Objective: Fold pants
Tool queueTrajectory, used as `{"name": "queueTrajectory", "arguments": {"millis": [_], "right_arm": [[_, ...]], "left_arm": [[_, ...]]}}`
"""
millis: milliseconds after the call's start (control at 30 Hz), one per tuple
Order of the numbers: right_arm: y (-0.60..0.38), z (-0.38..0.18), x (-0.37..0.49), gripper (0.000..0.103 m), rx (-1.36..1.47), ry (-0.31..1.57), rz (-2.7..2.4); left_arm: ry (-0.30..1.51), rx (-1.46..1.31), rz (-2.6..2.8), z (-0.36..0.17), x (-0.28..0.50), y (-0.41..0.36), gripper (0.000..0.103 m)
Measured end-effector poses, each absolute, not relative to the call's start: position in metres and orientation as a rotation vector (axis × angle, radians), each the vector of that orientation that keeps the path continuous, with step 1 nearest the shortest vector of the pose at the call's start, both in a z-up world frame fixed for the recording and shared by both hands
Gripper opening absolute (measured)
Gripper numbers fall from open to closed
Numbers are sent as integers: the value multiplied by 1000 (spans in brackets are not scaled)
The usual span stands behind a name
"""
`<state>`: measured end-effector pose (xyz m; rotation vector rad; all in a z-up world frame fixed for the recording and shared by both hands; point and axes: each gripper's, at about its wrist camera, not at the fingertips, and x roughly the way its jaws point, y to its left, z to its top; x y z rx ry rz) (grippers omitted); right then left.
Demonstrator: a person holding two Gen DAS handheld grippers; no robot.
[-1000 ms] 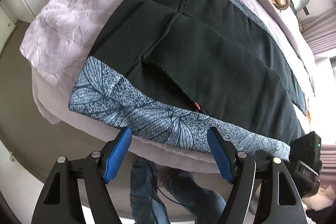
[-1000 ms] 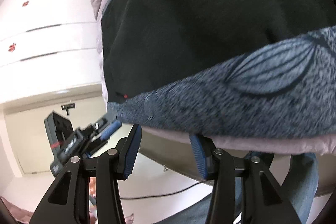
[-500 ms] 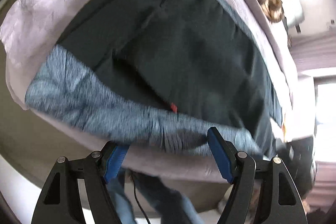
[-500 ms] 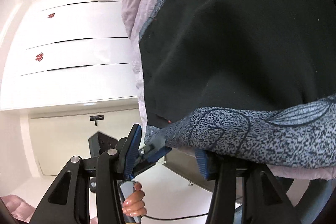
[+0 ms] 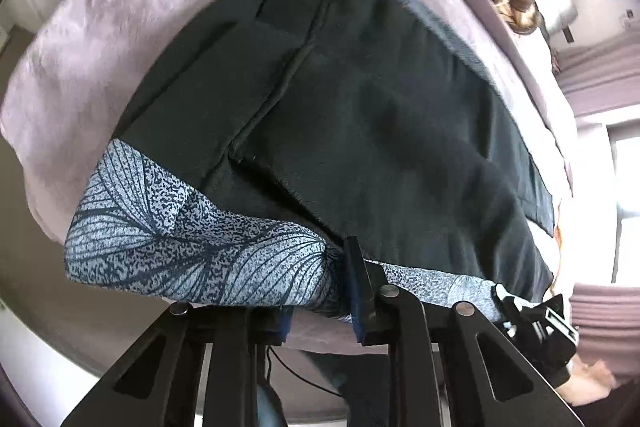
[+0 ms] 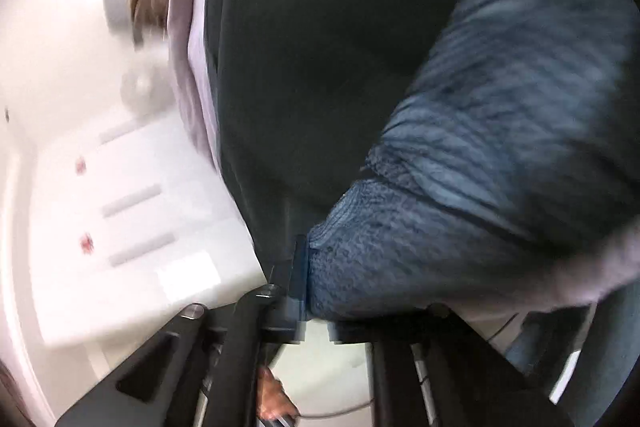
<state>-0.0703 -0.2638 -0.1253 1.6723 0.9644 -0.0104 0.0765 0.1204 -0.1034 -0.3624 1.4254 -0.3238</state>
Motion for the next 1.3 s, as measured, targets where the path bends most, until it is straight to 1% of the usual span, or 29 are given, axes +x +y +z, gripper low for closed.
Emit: {"name": "queueTrajectory", "arguments": {"millis": [133,267,367,433,533,633,733,767,800,900,933,967,1000,1033,1067,1100,1200,1300], "right_arm": [[-265,-81,-47,7,1471,1007,52],[-284,-27,10,7,1252,1056,169],[-300,-5,58,7,1122,1121,239],[-308,-1,92,7,1059,1165,278],[-327,-12,141,8,1008,1230,305],[-340,-43,187,10,998,1297,304],[-353,-76,219,12,963,1344,284],[-354,-88,227,13,951,1363,267],[-354,-99,232,13,954,1379,259],[-357,-120,236,16,1028,1375,269],[-358,-121,234,18,1046,1371,279],[-358,-118,232,26,1061,1362,300],[-358,-113,229,41,1069,1352,322],[-358,-107,227,52,1073,1338,341],[-358,-101,224,74,1078,1320,366],[-357,-91,221,79,1077,1306,376],[-364,-58,200,79,1066,1249,379],[-383,-30,164,79,1009,1213,317]], "left_arm": [[1370,-316,-347,-68,86,112,24],[1311,-298,-360,-40,111,95,24],[1247,-278,-353,-26,143,80,24],[1201,-277,-357,-23,173,69,24],[1164,-259,-354,-38,221,51,25],[1148,-209,-320,-64,260,32,26],[1186,-148,-260,-99,289,18,29],[1188,-134,-239,-108,294,16,36],[1184,-112,-199,-115,300,16,48],[1193,-133,-166,-114,308,22,50],[1187,-122,-154,-108,306,24,50],[1176,-100,-143,-102,304,25,50],[1169,-71,-137,-95,301,25,54],[1169,-35,-133,-88,297,23,57],[1167,-4,-128,-83,291,21,59],[1167,36,-133,-76,283,16,59],[1188,87,-178,-64,261,-4,59],[1259,105,-283,-63,235,-44,59]]}}
